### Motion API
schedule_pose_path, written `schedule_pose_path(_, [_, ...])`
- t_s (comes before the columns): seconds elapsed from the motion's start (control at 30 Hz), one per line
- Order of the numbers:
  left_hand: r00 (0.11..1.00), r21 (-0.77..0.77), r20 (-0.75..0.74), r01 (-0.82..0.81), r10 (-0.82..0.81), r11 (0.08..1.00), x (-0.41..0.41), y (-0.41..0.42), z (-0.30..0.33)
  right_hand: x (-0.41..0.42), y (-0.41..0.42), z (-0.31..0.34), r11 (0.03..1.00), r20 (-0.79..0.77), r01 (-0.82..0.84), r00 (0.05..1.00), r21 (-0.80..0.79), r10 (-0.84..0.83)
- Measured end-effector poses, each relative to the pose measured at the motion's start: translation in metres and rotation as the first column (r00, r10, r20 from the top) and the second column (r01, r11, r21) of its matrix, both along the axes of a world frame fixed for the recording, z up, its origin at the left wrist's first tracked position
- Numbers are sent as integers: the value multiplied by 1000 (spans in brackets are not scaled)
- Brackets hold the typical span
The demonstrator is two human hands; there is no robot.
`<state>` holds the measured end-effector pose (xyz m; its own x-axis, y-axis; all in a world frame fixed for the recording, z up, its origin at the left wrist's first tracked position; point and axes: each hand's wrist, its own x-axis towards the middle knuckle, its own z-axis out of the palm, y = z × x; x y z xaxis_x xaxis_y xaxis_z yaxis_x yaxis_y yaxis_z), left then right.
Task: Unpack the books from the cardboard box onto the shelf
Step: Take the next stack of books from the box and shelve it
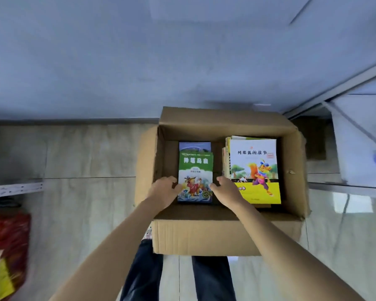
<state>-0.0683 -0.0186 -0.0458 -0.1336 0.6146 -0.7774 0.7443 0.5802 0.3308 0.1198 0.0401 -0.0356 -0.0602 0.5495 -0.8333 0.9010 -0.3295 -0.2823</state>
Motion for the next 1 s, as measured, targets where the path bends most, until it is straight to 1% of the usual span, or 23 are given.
schedule_pose_path(0.07, [980,-68,57,-187,191,980,12,13,-41,4,13,-45,995,-15,55,998,-79,-56])
schedule_pose_path(0.13, [936,-135,96,-324,338,936,20,24,-76,5,23,-85,987,-44,99,993,-126,-106])
schedule_pose_path(0.2, [878,-180,115,-441,464,879,28,33,-113,8,29,-126,983,-41,138,989,-124,-144])
schedule_pose_path(0.37, [761,-172,64,-628,645,759,32,47,-183,8,28,-194,927,-50,361,929,-103,-367])
schedule_pose_path(0.5, [629,-194,144,-739,764,645,37,52,-211,3,20,-220,862,-64,500,861,-85,-505])
schedule_pose_path(0.6, [563,-275,231,-744,793,609,38,54,-213,3,20,-222,814,-82,568,811,-121,-579])
schedule_pose_path(0.67, [485,-342,305,-747,820,570,38,54,-204,4,17,-215,786,-110,592,782,-177,-613])
schedule_pose_path(0.77, [374,-367,333,-795,866,484,36,48,-181,3,14,-188,804,-153,557,793,-210,-589])
schedule_pose_path(0.9, [291,-358,327,-842,899,403,33,37,-121,5,15,-126,853,-169,500,837,-149,-520])
schedule_pose_path(1.0, [226,-347,373,-865,900,362,32,32,-72,4,15,-77,855,-227,493,824,-162,-519])
